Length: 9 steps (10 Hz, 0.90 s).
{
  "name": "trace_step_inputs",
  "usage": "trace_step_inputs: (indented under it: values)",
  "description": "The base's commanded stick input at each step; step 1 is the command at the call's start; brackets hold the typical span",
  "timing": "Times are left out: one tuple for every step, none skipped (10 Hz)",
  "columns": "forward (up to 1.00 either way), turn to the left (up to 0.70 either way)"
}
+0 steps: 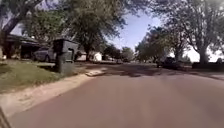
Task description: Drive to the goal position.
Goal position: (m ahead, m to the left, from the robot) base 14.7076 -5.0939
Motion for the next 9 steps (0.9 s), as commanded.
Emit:
trace_step_inputs:
  values:
    - [1.00, -0.15]
    - [1.00, -0.09]
    - [1.00, 0.00]
    - [1.00, 0.00]
    - [1.00, 0.00]
    - [1.00, 0.00]
    - [1.00, 0.00]
    - [1.00, -0.07]
    - [1.00, -0.20]
